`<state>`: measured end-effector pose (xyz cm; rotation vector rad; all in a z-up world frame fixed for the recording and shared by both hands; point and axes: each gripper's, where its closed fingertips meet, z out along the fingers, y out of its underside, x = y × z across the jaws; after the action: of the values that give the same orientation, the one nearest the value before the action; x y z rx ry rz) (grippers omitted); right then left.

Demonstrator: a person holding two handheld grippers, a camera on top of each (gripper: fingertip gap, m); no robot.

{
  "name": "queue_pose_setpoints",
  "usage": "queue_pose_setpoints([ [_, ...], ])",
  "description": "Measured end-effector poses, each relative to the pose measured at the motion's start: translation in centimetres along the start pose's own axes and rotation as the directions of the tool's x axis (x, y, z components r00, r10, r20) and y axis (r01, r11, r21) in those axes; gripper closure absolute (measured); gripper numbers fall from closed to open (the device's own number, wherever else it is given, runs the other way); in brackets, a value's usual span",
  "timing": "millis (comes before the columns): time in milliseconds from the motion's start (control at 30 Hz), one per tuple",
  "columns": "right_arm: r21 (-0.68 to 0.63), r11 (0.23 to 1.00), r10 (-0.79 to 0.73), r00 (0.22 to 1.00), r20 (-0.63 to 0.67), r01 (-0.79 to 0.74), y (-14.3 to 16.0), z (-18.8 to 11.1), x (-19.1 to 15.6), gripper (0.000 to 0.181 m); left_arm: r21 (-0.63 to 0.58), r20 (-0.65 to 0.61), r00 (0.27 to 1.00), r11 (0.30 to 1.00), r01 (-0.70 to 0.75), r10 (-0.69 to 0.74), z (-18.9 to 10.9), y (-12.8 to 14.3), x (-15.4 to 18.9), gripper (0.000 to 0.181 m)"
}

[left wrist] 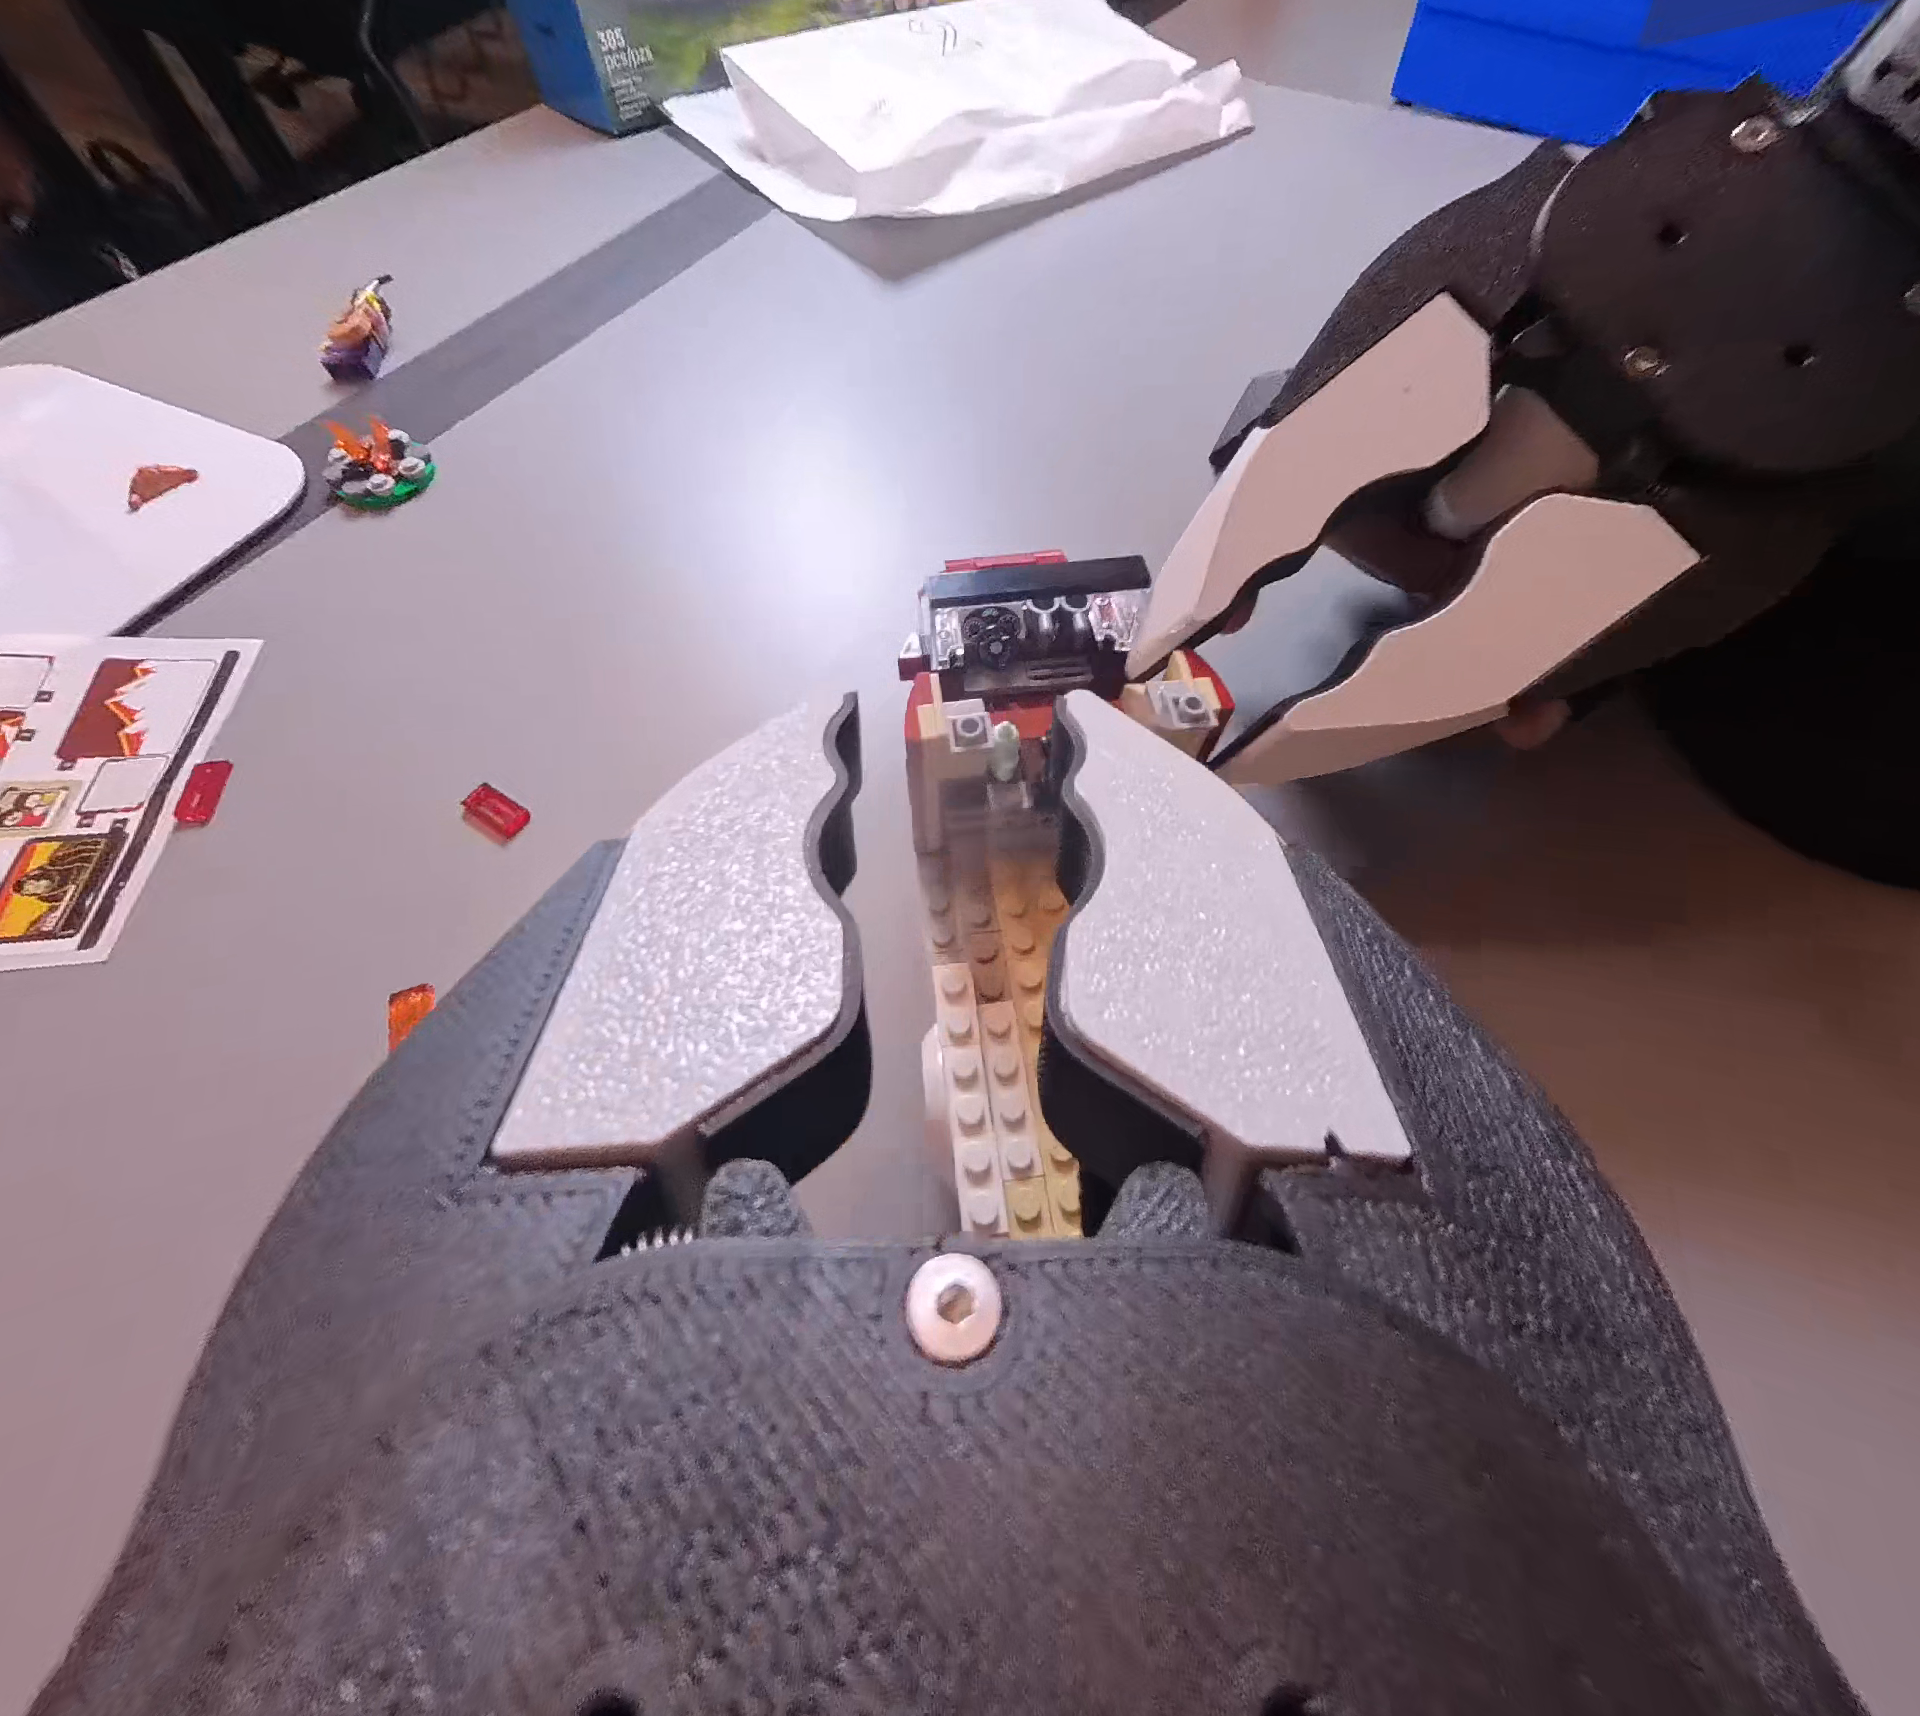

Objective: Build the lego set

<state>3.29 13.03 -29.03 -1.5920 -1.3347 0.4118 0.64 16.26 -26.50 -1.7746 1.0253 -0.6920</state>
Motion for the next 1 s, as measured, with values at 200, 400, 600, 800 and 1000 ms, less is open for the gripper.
queue_pose_setpoints([
  [200,0.000,1.000,-0.007,1.000,0.002,0.007,-0.02,-0.02,-0.08,0.159,-0.037,-0.027,0.999,0.999,-0.039,0.038,0.80,0.45,0.27,0.172],
  [400,0.000,1.000,-0.014,1.000,0.004,0.014,-0.01,-0.02,-0.15,0.159,-0.044,0.011,0.996,0.996,-0.083,0.083,0.79,0.46,0.05,0.170],
  [600,0.001,1.000,-0.018,1.000,0.005,0.018,-0.02,-0.03,-0.20,0.159,-0.059,-0.004,0.998,0.996,-0.068,0.068,1.11,0.89,-0.25,0.157],
  [800,0.002,1.000,-0.022,1.000,0.005,0.022,-0.01,-0.04,-0.21,0.160,-0.064,-0.029,0.999,0.997,-0.030,0.028,1.17,0.87,-0.24,0.164],
  [1000,0.003,1.000,-0.024,1.000,0.005,0.024,-0.01,-0.04,-0.23,0.160,-0.068,-0.028,0.999,0.997,-0.032,0.031,1.17,0.88,-0.22,0.164],
])
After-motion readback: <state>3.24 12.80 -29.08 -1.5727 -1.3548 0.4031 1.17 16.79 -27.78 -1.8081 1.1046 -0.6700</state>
